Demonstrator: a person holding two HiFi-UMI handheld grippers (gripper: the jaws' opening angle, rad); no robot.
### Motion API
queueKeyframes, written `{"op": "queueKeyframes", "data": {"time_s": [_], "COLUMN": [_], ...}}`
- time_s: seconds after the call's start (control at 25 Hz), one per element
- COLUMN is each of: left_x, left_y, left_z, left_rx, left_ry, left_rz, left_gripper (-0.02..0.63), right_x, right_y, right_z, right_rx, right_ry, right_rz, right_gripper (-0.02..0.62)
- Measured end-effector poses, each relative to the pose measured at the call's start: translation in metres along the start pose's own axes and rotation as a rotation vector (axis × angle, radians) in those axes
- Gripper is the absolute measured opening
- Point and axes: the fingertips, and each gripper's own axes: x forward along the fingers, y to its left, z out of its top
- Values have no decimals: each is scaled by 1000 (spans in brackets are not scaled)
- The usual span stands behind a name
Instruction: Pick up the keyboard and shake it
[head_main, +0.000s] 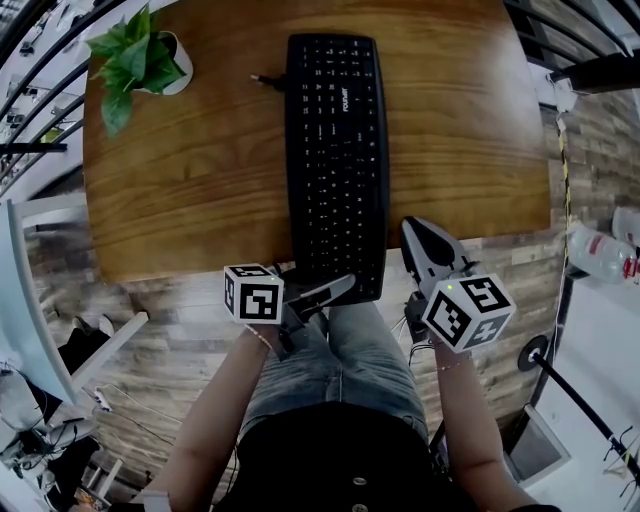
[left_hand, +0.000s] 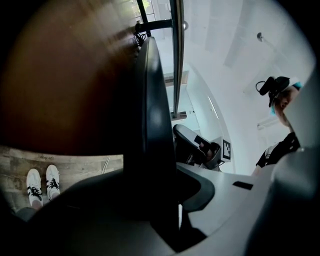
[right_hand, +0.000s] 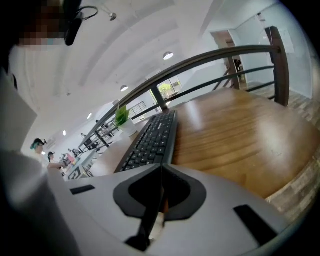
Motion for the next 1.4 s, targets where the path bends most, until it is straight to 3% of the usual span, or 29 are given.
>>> {"op": "queueKeyframes", "data": {"time_s": [0.16,0.32,0.44,0.64,1.0,1.4], "left_x": [-3,-5,-6,-12,-22,-27], "left_y": [-2,-16,-26,-36,-66,-76], "left_z": [0,0,0,2,5,6], "left_rx": [-8,-44,-69,-91,-163,-181], "left_ry": [12,12,18,34,60,75], "left_rz": [13,-37,-63,-75,-144,-177], "left_gripper": [115,114,114,115,115,117], "right_x": [11,17,24,36,67,97], "right_y": [10,16,17,9,25,59], "right_z": [6,18,27,41,71,75], "right_rx": [59,122,201,296,441,495], "right_ry": [31,29,38,29,45,187], "right_rz": [107,208,278,333,499,718], "right_gripper": [31,43,171,231,250,249]}}
